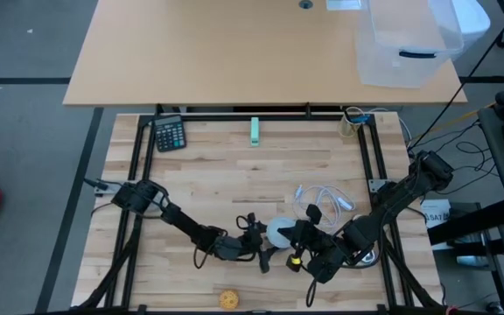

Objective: Screw lightbulb
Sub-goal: Insert the white lightbulb into the silver lamp

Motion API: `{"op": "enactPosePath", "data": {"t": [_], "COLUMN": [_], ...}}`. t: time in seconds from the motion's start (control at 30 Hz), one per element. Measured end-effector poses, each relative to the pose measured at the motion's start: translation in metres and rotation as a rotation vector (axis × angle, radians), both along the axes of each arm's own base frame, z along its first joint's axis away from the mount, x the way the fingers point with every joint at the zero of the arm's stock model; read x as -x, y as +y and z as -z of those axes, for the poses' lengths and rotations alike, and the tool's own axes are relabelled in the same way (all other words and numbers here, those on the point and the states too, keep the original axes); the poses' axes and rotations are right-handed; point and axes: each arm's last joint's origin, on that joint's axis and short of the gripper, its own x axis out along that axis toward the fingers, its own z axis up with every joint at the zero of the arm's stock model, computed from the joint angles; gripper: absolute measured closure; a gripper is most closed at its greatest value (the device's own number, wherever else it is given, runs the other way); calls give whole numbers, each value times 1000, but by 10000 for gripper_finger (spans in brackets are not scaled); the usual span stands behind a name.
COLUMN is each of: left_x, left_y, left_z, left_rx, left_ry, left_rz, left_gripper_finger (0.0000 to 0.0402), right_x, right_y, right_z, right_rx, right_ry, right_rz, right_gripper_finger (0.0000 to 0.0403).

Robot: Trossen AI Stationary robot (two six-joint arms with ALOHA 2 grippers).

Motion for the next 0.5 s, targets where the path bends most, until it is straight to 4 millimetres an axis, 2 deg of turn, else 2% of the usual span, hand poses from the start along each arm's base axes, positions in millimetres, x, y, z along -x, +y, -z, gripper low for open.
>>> {"op": "enactPosePath", "data": {"t": [0.3, 0.5], "left_x": [-4, -5], "left_y": [9, 8], "left_z": [1, 2], "left_rx": [-13, -71], "left_ry": [14, 32], "left_rz": [-18, 33], "left_gripper_finger": [147, 206], "right_x": [0, 0], "right_y": [0, 0], "right_z": [0, 0], "right_rx": [4, 4], "right_ry": [-2, -1], "right_rz": [3, 3], "right_gripper_finger": [403, 403]}}
